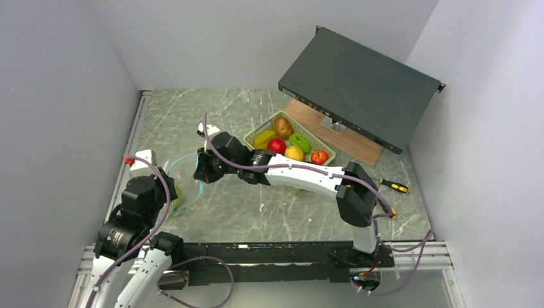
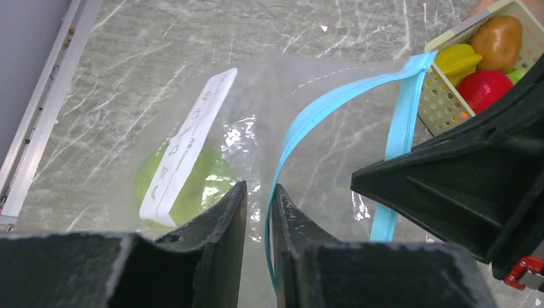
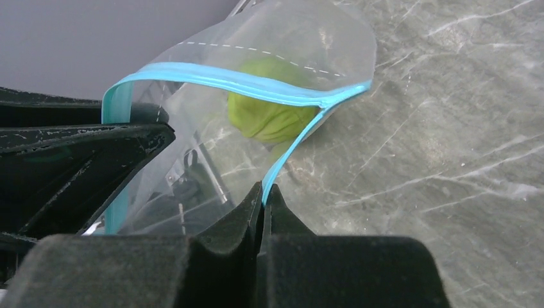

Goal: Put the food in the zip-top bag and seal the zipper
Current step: Adjust the zipper food storage bag at the center of the board.

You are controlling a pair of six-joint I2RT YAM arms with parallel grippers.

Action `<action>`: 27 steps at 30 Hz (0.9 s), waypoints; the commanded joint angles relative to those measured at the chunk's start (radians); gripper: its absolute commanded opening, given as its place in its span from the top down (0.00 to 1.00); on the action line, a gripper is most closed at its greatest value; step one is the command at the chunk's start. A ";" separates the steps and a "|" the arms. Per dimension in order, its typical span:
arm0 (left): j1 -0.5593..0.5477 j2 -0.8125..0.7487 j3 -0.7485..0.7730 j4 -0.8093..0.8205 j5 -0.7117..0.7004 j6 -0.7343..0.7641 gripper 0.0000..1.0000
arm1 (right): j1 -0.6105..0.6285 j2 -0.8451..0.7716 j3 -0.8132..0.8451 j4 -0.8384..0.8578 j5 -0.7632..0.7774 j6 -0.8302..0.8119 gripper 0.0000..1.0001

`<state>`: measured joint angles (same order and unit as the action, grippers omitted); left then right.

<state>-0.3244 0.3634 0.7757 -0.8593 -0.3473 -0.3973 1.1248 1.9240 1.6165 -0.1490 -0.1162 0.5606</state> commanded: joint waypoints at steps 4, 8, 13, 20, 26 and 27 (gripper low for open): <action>-0.002 0.013 0.044 -0.014 -0.066 -0.030 0.61 | 0.002 -0.043 0.038 -0.010 -0.024 0.037 1.00; -0.002 0.012 0.042 -0.015 -0.067 -0.031 0.50 | 0.003 -0.039 0.042 -0.012 -0.023 0.034 1.00; -0.002 0.017 0.037 -0.005 -0.058 -0.025 0.51 | 0.015 -0.034 0.052 -0.025 -0.013 0.014 1.00; -0.003 -0.010 0.044 -0.026 -0.088 -0.044 1.00 | 0.016 -0.034 0.071 -0.082 0.047 -0.082 1.00; -0.002 -0.053 0.031 -0.030 -0.145 -0.071 1.00 | 0.000 -0.043 0.113 -0.188 0.175 -0.210 0.62; -0.002 -0.050 0.031 -0.029 -0.144 -0.071 1.00 | -0.001 -0.049 0.113 -0.191 0.160 -0.238 0.54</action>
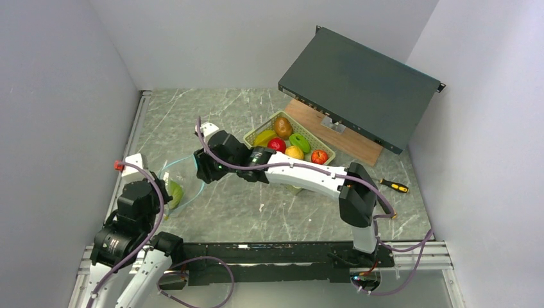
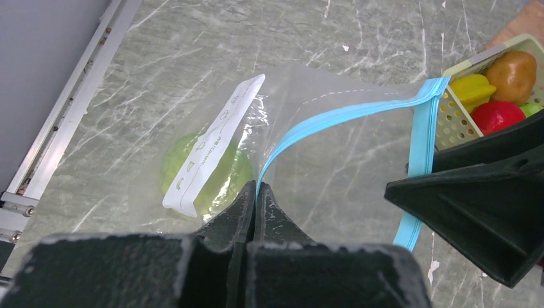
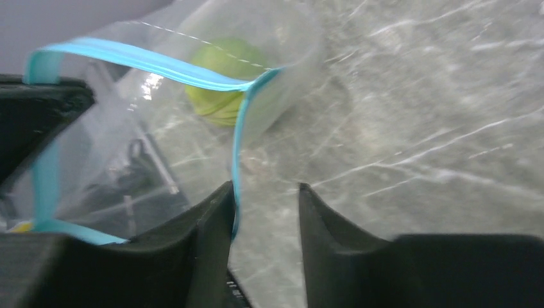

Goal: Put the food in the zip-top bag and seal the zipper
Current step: Adjust the zipper food storage bag at the center of the board, then pick up the fake fruit from the bin.

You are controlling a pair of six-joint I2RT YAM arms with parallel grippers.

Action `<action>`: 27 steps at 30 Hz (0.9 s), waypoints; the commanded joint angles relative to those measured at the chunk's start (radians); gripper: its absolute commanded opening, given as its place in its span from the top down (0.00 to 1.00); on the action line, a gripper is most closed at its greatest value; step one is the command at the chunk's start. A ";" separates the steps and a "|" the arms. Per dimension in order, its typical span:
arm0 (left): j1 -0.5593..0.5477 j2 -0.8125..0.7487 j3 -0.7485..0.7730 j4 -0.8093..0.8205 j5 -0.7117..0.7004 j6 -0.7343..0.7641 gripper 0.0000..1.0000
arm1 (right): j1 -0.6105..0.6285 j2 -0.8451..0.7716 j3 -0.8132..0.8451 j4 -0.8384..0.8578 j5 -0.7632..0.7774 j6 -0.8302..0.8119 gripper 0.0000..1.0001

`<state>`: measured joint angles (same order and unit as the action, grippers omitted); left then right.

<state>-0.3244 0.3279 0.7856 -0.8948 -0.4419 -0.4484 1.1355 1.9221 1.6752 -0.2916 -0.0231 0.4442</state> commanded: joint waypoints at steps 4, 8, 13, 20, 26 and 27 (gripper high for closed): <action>-0.002 0.018 0.025 0.004 -0.040 -0.018 1.00 | -0.010 -0.096 0.042 -0.047 0.074 -0.188 0.36; -0.002 0.059 0.035 -0.013 -0.037 -0.023 1.00 | -0.011 -0.199 -0.042 0.014 0.110 -0.233 0.26; -0.002 0.070 0.034 -0.006 -0.026 -0.017 1.00 | -0.051 -0.315 -0.157 0.058 0.237 -0.232 0.19; -0.002 0.057 0.027 0.007 -0.018 -0.009 1.00 | -0.245 -0.335 -0.267 -0.009 0.329 -0.173 0.18; -0.002 0.049 0.027 0.014 -0.002 -0.001 1.00 | -0.288 -0.202 -0.216 -0.102 0.443 -0.281 0.18; -0.002 0.047 0.026 0.014 -0.004 -0.002 1.00 | -0.288 -0.176 -0.202 -0.116 0.464 -0.290 0.18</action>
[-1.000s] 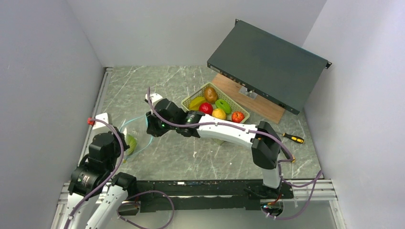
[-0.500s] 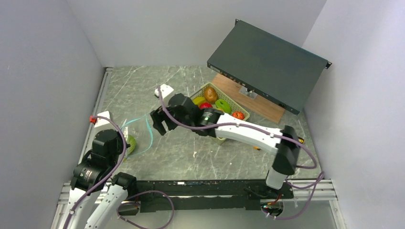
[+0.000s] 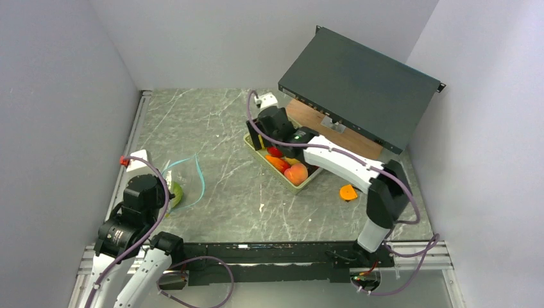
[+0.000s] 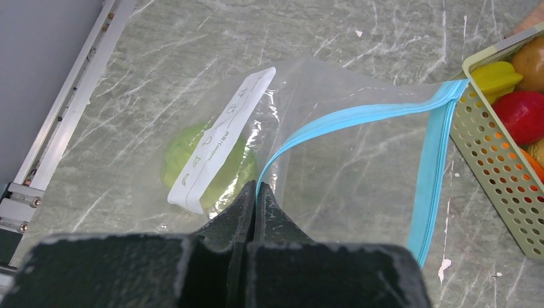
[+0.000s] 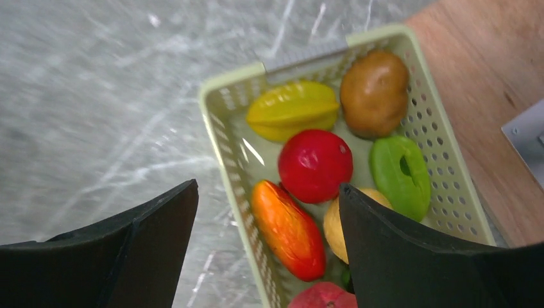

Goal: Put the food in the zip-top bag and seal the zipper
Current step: Pick up the fake fruit from the bin.

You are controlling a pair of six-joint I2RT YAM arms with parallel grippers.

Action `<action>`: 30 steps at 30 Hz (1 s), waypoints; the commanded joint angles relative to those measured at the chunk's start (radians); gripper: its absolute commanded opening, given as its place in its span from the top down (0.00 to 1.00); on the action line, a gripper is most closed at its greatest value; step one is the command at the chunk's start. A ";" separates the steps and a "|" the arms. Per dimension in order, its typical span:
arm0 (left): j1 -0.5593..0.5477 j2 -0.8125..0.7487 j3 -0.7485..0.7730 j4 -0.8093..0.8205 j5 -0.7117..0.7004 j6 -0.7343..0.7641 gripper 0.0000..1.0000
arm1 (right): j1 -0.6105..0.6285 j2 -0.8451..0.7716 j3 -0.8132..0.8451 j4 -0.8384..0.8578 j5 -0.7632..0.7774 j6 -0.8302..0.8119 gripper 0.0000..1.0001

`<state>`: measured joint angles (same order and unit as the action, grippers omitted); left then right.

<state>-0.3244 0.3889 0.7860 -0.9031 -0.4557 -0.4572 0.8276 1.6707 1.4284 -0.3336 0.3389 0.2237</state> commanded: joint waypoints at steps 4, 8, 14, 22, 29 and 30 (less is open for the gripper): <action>-0.002 -0.018 0.024 0.023 0.009 0.008 1.00 | 0.020 0.168 0.087 -0.099 0.187 -0.081 0.13; -0.002 -0.011 0.027 0.015 -0.005 0.000 1.00 | 0.019 0.265 0.131 -0.122 0.257 -0.067 0.09; -0.002 0.012 0.034 0.014 0.004 0.008 1.00 | 0.004 0.324 0.143 -0.087 0.281 -0.047 0.12; -0.002 0.006 0.032 0.023 0.014 0.014 1.00 | -0.025 0.373 0.147 -0.086 0.270 -0.025 0.19; -0.002 0.010 0.031 0.026 0.021 0.018 1.00 | -0.042 0.407 0.127 -0.054 0.241 -0.021 0.27; -0.002 0.015 0.032 0.027 0.024 0.021 1.00 | -0.041 0.412 0.129 -0.053 0.240 -0.021 0.28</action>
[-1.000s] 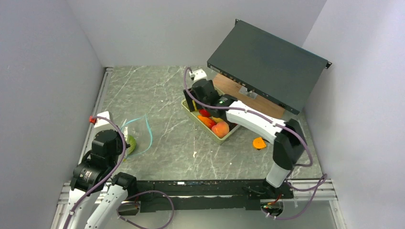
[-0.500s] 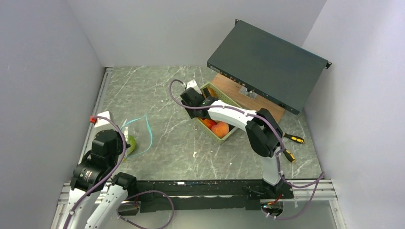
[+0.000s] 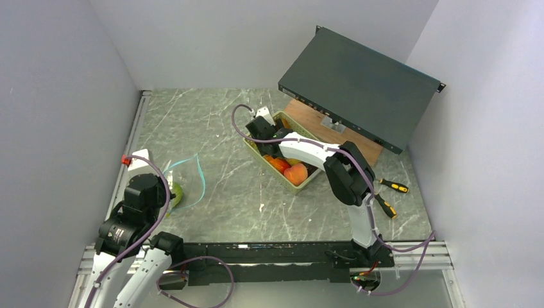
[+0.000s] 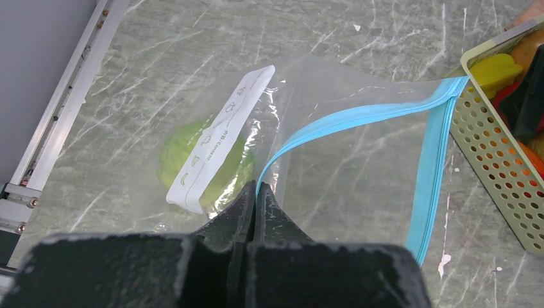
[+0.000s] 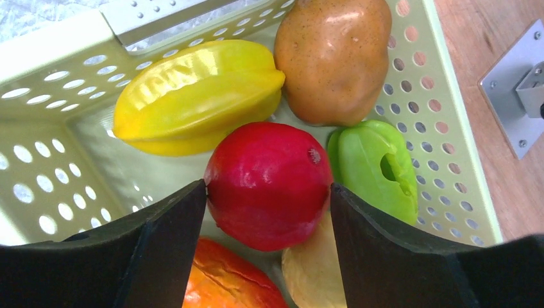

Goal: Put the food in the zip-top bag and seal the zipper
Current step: Pick up the fake fruit from the bin, then place the fake fruit in the zipper food storage bag.

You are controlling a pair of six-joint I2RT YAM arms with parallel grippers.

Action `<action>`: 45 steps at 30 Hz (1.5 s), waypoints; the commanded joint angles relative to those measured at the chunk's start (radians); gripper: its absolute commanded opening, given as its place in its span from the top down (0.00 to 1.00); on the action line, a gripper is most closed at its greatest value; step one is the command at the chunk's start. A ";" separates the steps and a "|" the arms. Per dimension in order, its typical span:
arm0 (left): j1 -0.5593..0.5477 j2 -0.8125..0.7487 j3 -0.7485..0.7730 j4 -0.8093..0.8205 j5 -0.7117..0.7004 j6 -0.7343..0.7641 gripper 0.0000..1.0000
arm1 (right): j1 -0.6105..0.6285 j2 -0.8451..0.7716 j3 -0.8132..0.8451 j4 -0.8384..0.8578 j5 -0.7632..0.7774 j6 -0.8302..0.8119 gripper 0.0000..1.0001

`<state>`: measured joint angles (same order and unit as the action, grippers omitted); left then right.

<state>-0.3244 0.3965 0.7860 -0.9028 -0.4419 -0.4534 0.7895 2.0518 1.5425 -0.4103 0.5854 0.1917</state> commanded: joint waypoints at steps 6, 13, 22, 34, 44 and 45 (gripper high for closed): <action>-0.002 0.020 0.033 0.027 0.015 0.019 1.00 | -0.005 0.040 0.016 0.033 -0.017 0.008 0.39; -0.002 0.016 0.031 0.029 0.016 0.019 1.00 | 0.001 -0.072 -0.018 0.057 -0.032 -0.007 0.74; -0.002 0.030 0.031 0.031 0.025 0.022 1.00 | 0.053 -0.246 -0.021 0.090 -0.081 -0.048 1.00; -0.002 0.033 0.030 0.033 0.030 0.025 1.00 | 0.267 -0.536 -0.183 0.470 -0.641 -0.024 1.00; -0.002 0.021 0.031 0.035 0.030 0.028 1.00 | 0.375 -0.416 -0.117 0.540 -0.790 -0.023 1.00; -0.002 0.018 0.032 0.035 0.029 0.028 1.00 | 0.378 -0.399 -0.110 0.545 -0.785 -0.022 1.00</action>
<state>-0.3244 0.4217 0.7860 -0.9005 -0.4156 -0.4385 1.1538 1.5917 1.3781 0.0753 -0.1547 0.1680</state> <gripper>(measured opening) 0.012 0.627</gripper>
